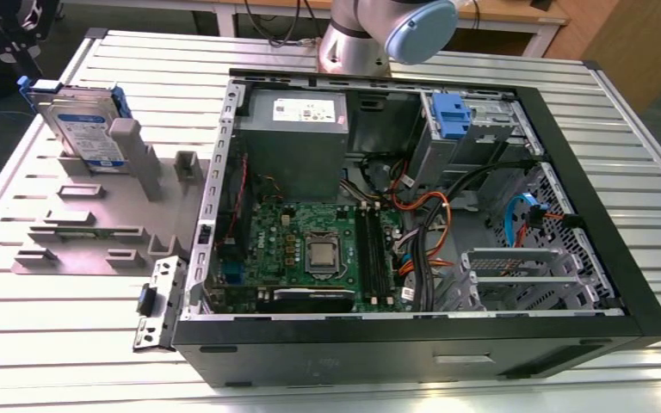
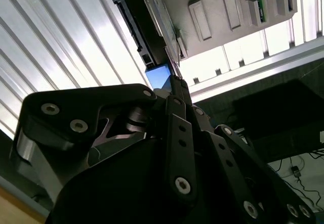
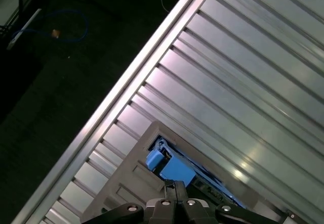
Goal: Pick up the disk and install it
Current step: 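Pick up the disk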
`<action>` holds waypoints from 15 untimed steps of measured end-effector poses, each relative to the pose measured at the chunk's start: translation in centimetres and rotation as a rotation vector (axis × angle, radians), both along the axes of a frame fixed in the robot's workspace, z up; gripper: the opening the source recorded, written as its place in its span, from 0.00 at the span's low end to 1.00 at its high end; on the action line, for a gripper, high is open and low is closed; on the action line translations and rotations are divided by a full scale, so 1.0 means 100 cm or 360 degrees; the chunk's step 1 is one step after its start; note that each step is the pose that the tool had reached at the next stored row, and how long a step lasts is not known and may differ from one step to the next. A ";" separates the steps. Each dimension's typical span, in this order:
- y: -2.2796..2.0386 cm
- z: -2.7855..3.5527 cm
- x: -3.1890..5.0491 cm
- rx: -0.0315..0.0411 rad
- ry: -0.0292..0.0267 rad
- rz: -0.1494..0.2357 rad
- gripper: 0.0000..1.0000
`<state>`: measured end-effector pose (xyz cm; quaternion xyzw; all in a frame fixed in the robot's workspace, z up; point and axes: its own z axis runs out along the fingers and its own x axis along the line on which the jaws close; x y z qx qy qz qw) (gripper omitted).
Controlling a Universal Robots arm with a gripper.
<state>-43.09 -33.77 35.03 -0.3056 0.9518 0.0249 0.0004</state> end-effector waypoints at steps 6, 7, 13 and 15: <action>0.0000 0.0000 0.0000 0.0000 -0.00001 0.0031 0.11; 0.0000 0.0000 0.0000 0.0000 0.00000 0.0036 0.11; 0.0000 0.0000 0.0000 0.0000 0.00000 0.0067 0.11; 0.0000 0.0000 0.0000 0.0000 0.00000 0.0078 0.11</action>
